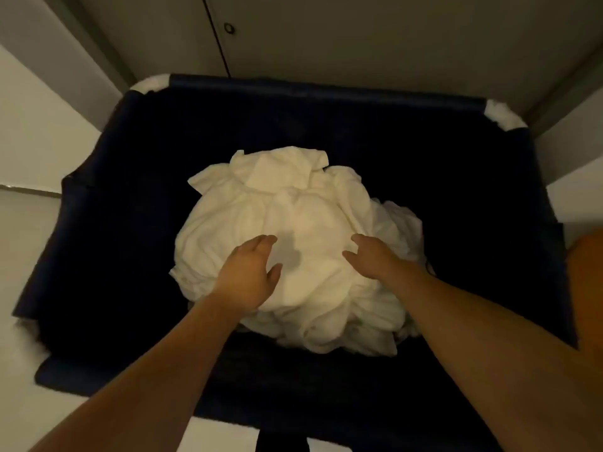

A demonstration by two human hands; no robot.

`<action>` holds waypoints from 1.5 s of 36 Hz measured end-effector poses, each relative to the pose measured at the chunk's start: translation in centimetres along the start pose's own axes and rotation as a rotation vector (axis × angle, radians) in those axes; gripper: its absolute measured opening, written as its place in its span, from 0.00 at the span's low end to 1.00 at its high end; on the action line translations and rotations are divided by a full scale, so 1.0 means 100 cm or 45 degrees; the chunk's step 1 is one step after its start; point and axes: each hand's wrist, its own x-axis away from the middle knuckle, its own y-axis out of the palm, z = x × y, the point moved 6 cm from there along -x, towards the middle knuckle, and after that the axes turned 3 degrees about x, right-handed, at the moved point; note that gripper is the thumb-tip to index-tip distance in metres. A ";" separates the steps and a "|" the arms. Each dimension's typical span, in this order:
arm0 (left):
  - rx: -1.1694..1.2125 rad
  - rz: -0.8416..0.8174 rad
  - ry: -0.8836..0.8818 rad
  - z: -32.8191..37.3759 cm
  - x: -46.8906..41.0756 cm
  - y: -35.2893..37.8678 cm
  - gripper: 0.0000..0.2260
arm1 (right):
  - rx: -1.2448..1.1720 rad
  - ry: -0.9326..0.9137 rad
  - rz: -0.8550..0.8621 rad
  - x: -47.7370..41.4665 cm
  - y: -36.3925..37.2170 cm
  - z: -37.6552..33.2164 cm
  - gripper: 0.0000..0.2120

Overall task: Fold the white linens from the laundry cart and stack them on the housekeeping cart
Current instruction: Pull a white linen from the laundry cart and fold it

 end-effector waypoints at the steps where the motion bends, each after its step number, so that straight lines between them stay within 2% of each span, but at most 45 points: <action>1: 0.021 0.010 0.028 -0.007 -0.006 0.003 0.24 | -0.030 0.020 0.000 -0.008 0.005 -0.003 0.28; 8: 0.014 -0.068 0.051 -0.049 -0.030 0.018 0.25 | -0.429 0.311 0.113 -0.058 0.036 -0.003 0.31; 11: 0.020 -0.092 0.061 -0.060 -0.033 0.021 0.26 | -0.587 0.434 0.218 -0.065 0.044 0.002 0.28; 14: 0.034 -0.111 0.057 -0.066 -0.034 0.019 0.26 | -0.604 0.449 0.304 -0.059 0.047 0.000 0.23; 19: 0.061 -0.123 0.091 -0.060 -0.040 0.003 0.27 | -0.692 0.290 0.488 -0.037 0.028 -0.018 0.11; 22: 0.106 -0.102 0.133 -0.045 -0.042 -0.014 0.27 | -0.734 0.098 0.531 -0.014 0.003 -0.041 0.08; 26: 0.150 -0.070 0.209 -0.019 -0.046 -0.042 0.27 | -0.691 -0.136 0.478 0.020 -0.042 -0.071 0.07; 29: 0.157 -0.011 0.306 0.010 -0.052 -0.069 0.22 | -0.580 -0.217 0.377 0.053 -0.082 -0.085 0.05; 32: 0.131 -0.003 0.400 0.046 -0.056 -0.092 0.22 | -0.458 -0.277 0.325 0.088 -0.122 -0.088 0.08; 37: 0.111 -0.045 0.560 0.118 -0.056 -0.116 0.20 | -0.374 -0.381 0.445 0.158 -0.195 -0.092 0.07; 40: 0.218 -0.076 0.633 0.167 -0.049 -0.131 0.17 | -0.348 -0.470 0.553 0.194 -0.237 -0.089 0.05; 43: 0.365 -0.051 0.708 0.213 -0.039 -0.149 0.14 | -0.306 -0.540 0.640 0.224 -0.277 -0.081 0.09; 47: 0.505 -0.031 0.679 0.261 -0.032 -0.162 0.08 | -0.321 -0.632 0.763 0.260 -0.325 -0.063 0.16; 54: 0.345 0.238 0.474 0.327 -0.020 -0.157 0.06 | -0.168 -0.721 0.914 0.307 -0.383 -0.017 0.13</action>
